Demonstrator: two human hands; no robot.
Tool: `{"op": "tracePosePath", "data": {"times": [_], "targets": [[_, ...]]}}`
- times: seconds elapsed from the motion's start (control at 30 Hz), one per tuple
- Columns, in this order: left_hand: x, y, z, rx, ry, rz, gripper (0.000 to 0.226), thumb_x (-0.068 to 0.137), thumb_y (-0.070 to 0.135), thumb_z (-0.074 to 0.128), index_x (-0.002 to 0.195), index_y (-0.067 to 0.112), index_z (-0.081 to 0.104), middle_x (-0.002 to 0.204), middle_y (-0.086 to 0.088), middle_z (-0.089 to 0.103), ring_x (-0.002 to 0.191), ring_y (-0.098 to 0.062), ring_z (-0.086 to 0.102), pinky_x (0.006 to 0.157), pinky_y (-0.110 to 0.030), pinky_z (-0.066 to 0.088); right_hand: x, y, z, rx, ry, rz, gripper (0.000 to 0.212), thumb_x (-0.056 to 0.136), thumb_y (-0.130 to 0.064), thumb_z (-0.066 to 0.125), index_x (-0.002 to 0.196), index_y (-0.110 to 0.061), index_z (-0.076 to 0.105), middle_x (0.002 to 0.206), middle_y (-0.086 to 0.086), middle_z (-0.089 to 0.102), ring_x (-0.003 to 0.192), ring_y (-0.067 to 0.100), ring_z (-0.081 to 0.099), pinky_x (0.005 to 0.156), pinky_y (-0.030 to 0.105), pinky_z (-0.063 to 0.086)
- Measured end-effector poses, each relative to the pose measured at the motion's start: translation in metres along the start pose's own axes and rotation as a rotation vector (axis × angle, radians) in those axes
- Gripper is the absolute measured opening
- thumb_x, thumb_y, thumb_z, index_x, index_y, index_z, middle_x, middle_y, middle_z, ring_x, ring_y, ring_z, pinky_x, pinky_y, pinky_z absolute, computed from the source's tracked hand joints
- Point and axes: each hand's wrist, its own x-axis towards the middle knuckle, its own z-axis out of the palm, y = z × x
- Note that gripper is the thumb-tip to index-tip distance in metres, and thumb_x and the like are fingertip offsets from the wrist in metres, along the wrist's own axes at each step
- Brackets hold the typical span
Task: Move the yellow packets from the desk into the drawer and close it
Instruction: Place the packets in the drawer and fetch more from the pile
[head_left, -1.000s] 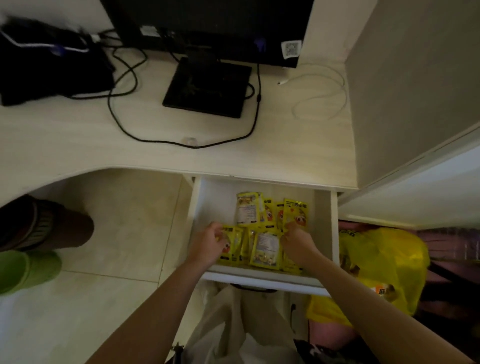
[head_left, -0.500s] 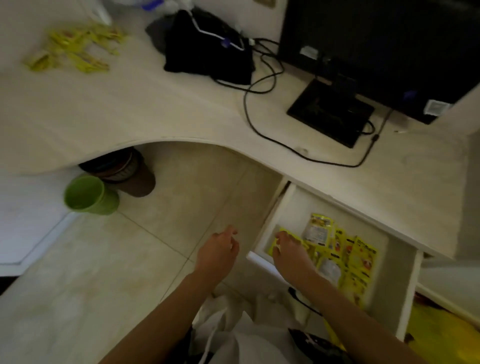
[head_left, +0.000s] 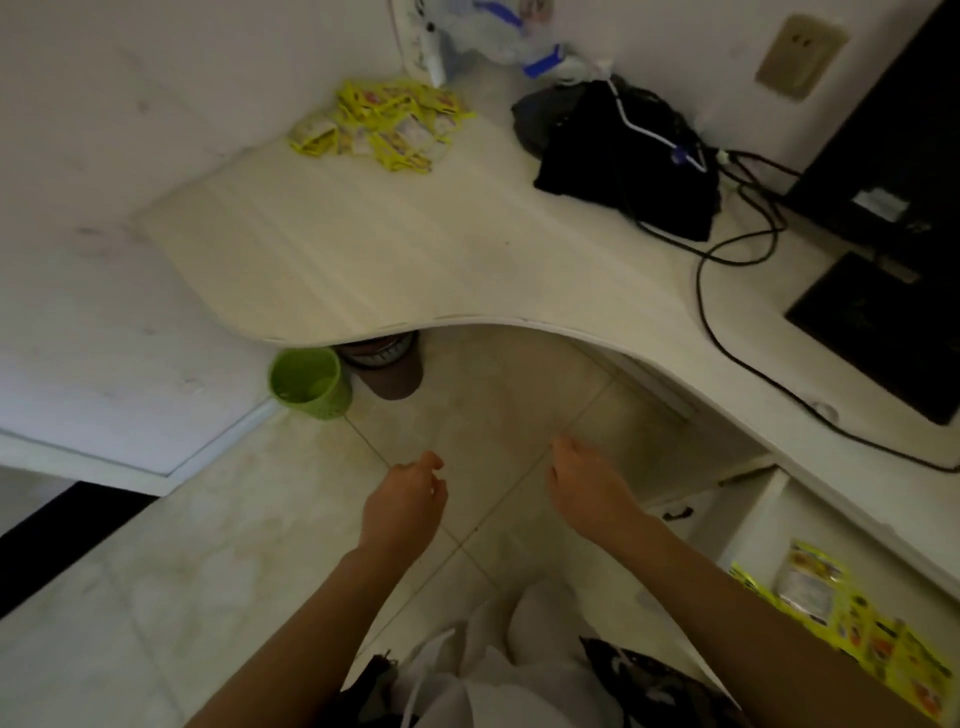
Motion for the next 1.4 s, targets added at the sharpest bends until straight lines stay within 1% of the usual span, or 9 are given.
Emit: {"op": "tracePosePath", "data": {"times": [0.13,0.23,0.3,0.47,0.6,0.73,0.97,1.23,1.4], "targets": [[0.031,-0.021,-0.026,0.005,0.054,-0.029,0.028,0.096,0.031,0.044,0.121,0.024,0.053,0.101,-0.001,0.065,0.091,-0.019,0.062,0.077,-0.034,0.054,0.04,-0.04,-0.017,-0.03,0.028,-0.08,0.036,0.097,-0.016,0.036,0.131,-0.009,0.044,0.123,0.012,0.057,0.108,0.027,0.057,0.092,0.039,0.048],[0.06,-0.032,-0.045,0.01,0.087,-0.051,0.028,0.096,0.031,0.045,0.121,0.022,0.054,0.101,-0.004,0.064,0.091,-0.021,0.062,0.077,-0.034,0.054,0.075,-0.062,-0.024,-0.052,0.042,-0.149,0.027,0.097,-0.018,0.034,0.119,-0.01,0.049,0.114,0.011,0.059,0.098,0.024,0.058,0.084,0.035,0.049],[0.083,-0.037,-0.058,0.016,0.113,-0.078,0.028,0.096,0.03,0.045,0.121,0.021,0.055,0.1,-0.006,0.064,0.091,-0.023,0.063,0.077,-0.035,0.054,0.102,-0.076,-0.031,-0.044,0.033,-0.164,0.027,0.096,-0.017,0.036,0.119,-0.01,0.049,0.115,0.012,0.058,0.099,0.025,0.057,0.08,0.032,0.045],[0.144,-0.043,-0.088,0.012,0.201,-0.112,0.022,0.094,0.026,0.048,0.111,0.018,0.058,0.097,-0.007,0.066,0.088,-0.024,0.063,0.074,-0.038,0.055,0.175,-0.105,-0.058,-0.117,0.019,-0.252,0.034,0.095,-0.012,0.037,0.128,-0.008,0.045,0.125,0.016,0.055,0.112,0.031,0.054,0.091,0.039,0.047],[0.194,-0.048,-0.114,-0.015,0.225,-0.161,0.025,0.094,0.03,0.047,0.116,0.022,0.057,0.096,-0.006,0.063,0.078,-0.024,0.064,0.072,-0.036,0.057,0.229,-0.128,-0.09,-0.121,-0.021,-0.299,0.039,0.096,-0.014,0.037,0.135,-0.012,0.039,0.132,0.011,0.051,0.116,0.029,0.05,0.093,0.041,0.047],[0.243,-0.057,-0.137,-0.045,0.246,-0.189,0.026,0.095,0.03,0.048,0.118,0.023,0.057,0.099,-0.005,0.064,0.079,-0.022,0.064,0.074,-0.034,0.056,0.277,-0.144,-0.115,-0.127,0.008,-0.329,0.037,0.097,-0.019,0.037,0.133,-0.012,0.041,0.128,0.011,0.053,0.112,0.028,0.052,0.091,0.04,0.049],[0.321,-0.083,-0.177,-0.028,0.241,-0.167,0.026,0.096,0.029,0.046,0.119,0.021,0.057,0.103,-0.004,0.066,0.088,-0.02,0.063,0.077,-0.036,0.055,0.355,-0.178,-0.141,-0.152,0.019,-0.316,0.035,0.097,-0.02,0.037,0.131,-0.01,0.043,0.123,0.012,0.055,0.108,0.029,0.053,0.088,0.041,0.049],[0.408,-0.128,-0.22,0.008,0.161,-0.148,0.026,0.096,0.028,0.044,0.119,0.02,0.056,0.109,-0.003,0.065,0.102,-0.022,0.06,0.083,-0.036,0.052,0.422,-0.214,-0.149,-0.123,-0.015,-0.212,0.034,0.097,-0.023,0.038,0.129,-0.012,0.043,0.126,0.011,0.053,0.113,0.029,0.05,0.09,0.039,0.046],[0.464,-0.153,-0.246,0.074,0.113,-0.096,0.025,0.095,0.029,0.044,0.116,0.021,0.056,0.111,0.0,0.065,0.108,-0.022,0.056,0.081,-0.036,0.05,0.459,-0.223,-0.156,-0.149,-0.022,-0.178,0.034,0.097,-0.025,0.039,0.129,-0.012,0.043,0.125,0.01,0.053,0.113,0.028,0.05,0.087,0.037,0.046]]}}
